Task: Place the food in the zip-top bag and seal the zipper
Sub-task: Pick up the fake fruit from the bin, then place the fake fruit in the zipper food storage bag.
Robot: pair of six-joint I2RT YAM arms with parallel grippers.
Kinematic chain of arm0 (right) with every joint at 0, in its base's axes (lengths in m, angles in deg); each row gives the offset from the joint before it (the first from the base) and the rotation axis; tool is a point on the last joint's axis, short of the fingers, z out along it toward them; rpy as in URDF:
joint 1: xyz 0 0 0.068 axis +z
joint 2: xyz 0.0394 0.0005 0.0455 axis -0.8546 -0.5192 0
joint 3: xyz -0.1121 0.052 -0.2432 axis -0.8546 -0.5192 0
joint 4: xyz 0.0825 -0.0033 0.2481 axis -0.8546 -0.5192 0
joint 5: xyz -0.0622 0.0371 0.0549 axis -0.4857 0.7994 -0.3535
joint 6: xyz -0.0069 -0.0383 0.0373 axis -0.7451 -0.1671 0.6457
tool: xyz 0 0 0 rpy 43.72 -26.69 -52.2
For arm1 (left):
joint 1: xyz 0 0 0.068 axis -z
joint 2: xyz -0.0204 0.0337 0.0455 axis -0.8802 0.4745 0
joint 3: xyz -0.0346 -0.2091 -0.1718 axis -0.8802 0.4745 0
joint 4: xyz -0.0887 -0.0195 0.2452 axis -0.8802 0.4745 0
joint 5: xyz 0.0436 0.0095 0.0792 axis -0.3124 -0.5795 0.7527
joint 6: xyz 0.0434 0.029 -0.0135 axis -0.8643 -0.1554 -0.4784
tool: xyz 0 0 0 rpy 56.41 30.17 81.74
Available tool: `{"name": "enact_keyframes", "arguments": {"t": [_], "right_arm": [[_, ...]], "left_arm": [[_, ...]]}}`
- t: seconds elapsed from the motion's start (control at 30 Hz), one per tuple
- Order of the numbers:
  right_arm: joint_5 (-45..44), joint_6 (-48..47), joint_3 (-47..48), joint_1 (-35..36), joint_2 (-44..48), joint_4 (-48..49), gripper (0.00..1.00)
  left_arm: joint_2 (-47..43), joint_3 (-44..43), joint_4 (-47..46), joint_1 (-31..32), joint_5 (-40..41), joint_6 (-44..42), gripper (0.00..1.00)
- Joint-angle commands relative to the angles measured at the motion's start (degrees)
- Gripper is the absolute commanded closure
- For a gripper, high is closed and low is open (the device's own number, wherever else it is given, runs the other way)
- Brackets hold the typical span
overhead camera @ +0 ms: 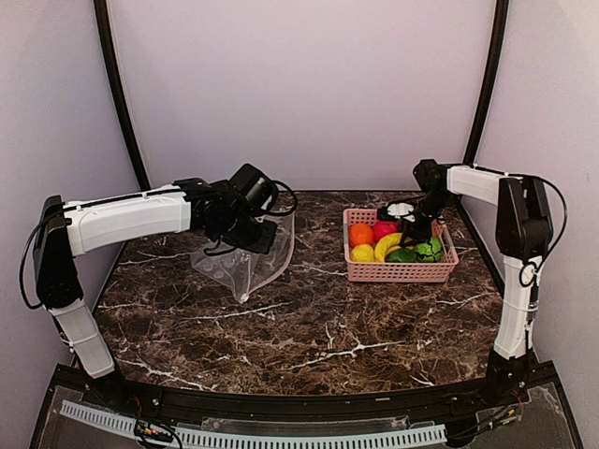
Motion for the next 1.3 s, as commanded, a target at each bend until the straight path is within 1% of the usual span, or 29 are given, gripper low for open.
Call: {"name": "enact_keyframes", "arguments": {"t": [0.0,0.23,0.37,0.6,0.73,0.83,0.97,1.1,1.2,1.27], "right_arm": [[0.4,-0.3,1.4,0.2,-0.5,-3.1,0.63],[1.7,1.7,1.5,0.1,5.1,-3.8,0.73],[4.3,5.1,1.4,0.1,8.7,-3.4,0.79],[4.5,10.9,0.1,0.8,14.8,-3.9,0.85],[2.6,14.6,-2.8,4.4,20.8,-1.6,0.87],[2.1,19.0,-4.2,8.9,24.5,0.0,0.89],[6.7,25.2,-3.1,14.7,25.9,-2.2,0.92],[13.8,33.0,-1.3,19.4,24.2,-3.8,0.92],[18.6,39.6,0.6,21.5,21.9,-4.6,0.93],[23.1,43.1,1.9,21.8,20.0,-5.5,0.93]], "left_arm": [[-2.8,0.9,-0.4,-0.1,-1.0,0.5,0.99],[-2.6,0.8,-1.0,-0.1,-1.5,0.6,0.99],[-2.4,0.9,-1.4,-0.1,-1.5,0.7,0.99],[-1.6,0.3,-2.3,-0.1,-1.8,2.0,0.99],[-0.5,-0.6,-2.2,-0.1,-1.7,3.6,0.99],[0.6,-1.9,-2.3,-0.1,-2.1,4.4,0.99],[1.7,-3.0,-2.8,-0.1,-1.7,5.6,0.99],[1.6,-2.7,-4.0,-0.1,-0.3,7.1,0.99],[0.6,-1.6,-5.4,-0.1,0.9,9.1,0.99],[-0.6,0.8,-8.4,-0.1,2.3,10.0,0.99]]}}
